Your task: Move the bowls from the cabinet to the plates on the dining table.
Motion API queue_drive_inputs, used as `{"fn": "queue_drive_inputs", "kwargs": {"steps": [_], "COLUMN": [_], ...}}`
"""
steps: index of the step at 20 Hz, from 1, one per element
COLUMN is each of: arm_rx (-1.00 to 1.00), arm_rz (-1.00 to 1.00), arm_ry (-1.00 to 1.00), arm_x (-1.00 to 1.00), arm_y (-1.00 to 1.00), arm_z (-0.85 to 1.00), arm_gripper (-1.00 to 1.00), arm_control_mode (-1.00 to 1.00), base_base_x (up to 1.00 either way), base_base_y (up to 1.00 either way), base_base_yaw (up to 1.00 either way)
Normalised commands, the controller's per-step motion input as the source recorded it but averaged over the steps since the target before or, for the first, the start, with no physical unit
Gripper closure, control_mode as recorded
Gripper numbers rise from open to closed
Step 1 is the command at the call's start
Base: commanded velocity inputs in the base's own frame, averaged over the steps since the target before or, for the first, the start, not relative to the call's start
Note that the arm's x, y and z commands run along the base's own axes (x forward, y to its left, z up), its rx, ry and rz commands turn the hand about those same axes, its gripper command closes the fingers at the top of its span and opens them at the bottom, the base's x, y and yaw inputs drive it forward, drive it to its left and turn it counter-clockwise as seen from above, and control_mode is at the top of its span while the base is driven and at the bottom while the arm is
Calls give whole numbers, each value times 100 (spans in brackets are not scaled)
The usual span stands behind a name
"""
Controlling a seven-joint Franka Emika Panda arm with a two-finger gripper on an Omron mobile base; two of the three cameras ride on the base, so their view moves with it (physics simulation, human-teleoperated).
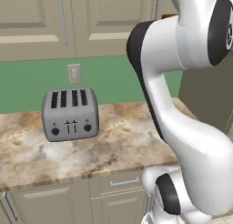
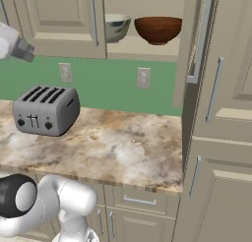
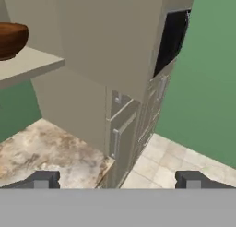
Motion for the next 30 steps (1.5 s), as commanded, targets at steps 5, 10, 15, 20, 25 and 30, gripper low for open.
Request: {"fn": "queue_drive_inputs", "kwargs": {"steps": [5,10,15,20,25,30], "arm_rx": [5,3,4,4,0,-3], "arm_rz": [2,0,0,21,40,49], "arm_ry": [-28,-26,-15,9,20,22], "arm_x": [-100,-61,16,12,-13,-29], "arm_y": [21,-4,-4,-1,-6,0], "arm_z": [-19,-1,15,8,-6,-3], "arm_gripper": [-100,-100,-100,-100,-100,-100], "arm_control_mode": [-100,-100,-100,-100,-100,-100], "base_base_x": [0,0,0,0,0,0], "base_base_y": [0,0,0,0,0,0], "base_base_yaw": [0,0,0,0,0,0]}}
